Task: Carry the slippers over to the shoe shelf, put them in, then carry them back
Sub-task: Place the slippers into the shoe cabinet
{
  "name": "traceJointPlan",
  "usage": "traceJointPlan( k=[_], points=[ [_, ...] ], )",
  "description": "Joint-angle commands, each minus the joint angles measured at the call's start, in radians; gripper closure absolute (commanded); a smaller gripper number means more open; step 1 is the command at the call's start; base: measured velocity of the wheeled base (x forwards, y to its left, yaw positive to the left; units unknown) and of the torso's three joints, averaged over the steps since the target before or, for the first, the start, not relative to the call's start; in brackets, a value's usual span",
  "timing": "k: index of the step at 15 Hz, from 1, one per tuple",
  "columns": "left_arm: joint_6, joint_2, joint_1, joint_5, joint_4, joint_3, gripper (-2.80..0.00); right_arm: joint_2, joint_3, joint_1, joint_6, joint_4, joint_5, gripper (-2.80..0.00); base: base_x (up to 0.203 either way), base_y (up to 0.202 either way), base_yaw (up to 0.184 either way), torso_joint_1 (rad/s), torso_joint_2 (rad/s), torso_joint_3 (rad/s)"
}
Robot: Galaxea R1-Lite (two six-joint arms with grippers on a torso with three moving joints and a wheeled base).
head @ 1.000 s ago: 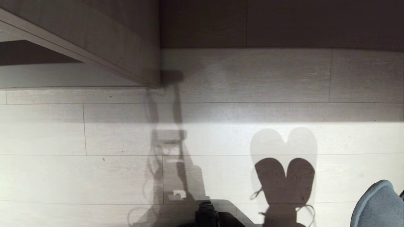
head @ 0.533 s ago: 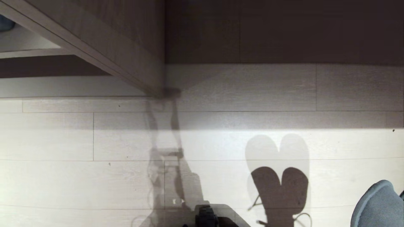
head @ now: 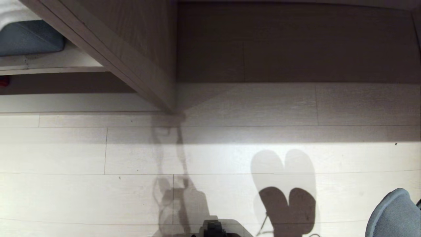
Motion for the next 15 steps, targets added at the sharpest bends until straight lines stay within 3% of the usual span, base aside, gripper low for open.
traceJointPlan(
  k=[1, 15],
  points=[
    [-0.001, 0.0, 0.0, 0.0, -0.001, 0.0, 0.0, 0.002, 0.0, 0.001, -0.003, -0.001, 0.0, 0.0, 0.0, 0.0, 0.0, 0.002, 0.0, 0.207],
    [0.0, 0.001, 0.0, 0.0, -0.001, 0.0, 0.0, 0.002, 0.0, 0.0, 0.007, -0.001, 0.0, 0.0, 0.0, 0.0, 0.0, 0.004, 0.0, 0.202]
  ],
)
